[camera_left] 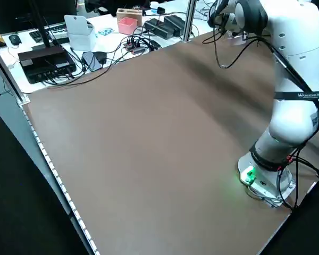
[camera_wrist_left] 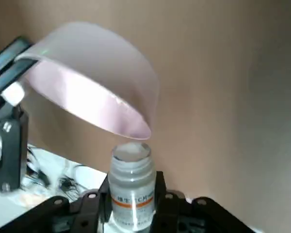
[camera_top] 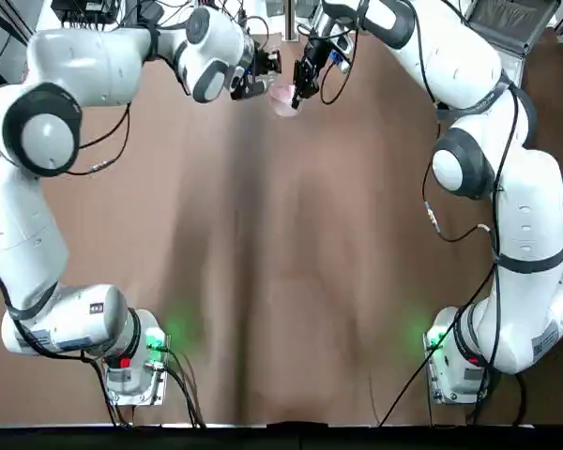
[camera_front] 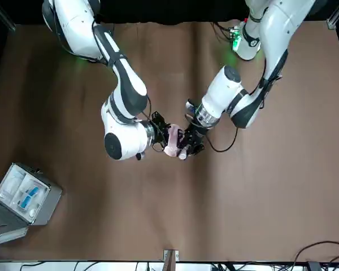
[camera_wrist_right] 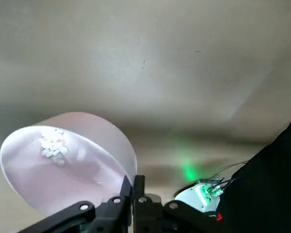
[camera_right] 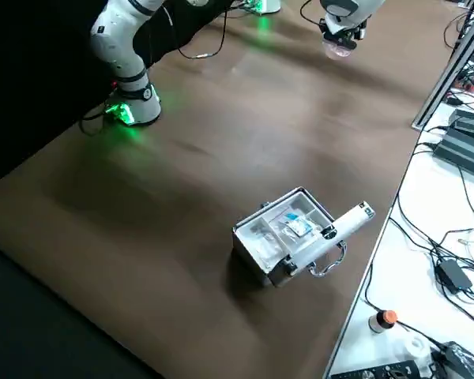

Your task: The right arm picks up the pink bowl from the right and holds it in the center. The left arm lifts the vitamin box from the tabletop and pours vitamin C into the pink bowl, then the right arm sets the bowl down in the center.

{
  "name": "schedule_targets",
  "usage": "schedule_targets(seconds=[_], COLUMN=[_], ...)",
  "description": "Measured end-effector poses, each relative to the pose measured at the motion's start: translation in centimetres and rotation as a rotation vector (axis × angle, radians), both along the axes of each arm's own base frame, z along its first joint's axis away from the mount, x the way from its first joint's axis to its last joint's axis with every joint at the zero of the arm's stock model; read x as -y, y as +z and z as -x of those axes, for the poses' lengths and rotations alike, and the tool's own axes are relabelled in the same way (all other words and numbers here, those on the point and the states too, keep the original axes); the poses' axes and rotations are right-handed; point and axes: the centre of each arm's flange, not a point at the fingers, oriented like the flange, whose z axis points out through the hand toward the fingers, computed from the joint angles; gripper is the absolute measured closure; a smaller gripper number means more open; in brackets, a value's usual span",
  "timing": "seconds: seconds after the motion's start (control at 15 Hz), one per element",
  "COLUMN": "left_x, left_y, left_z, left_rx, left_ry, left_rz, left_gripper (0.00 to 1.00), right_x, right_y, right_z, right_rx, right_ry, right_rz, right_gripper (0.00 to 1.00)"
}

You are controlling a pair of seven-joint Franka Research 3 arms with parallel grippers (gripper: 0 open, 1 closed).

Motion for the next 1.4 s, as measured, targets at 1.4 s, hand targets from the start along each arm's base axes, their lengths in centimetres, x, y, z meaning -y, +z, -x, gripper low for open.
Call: schedule_targets(seconds=[1.4], left_x=[-14.6], left_y=[2.3], left_z=[-6.8], left_rx=[-1.077], left_ry=[1.059], left_rz=[0.410], left_gripper=[0.64], right_x=[-0.1], right_y=[0.8], right_z=[-0.3], right_rx=[0.027], right_ry=[0.007], right_rz=[-0.015], right_gripper=[0.97])
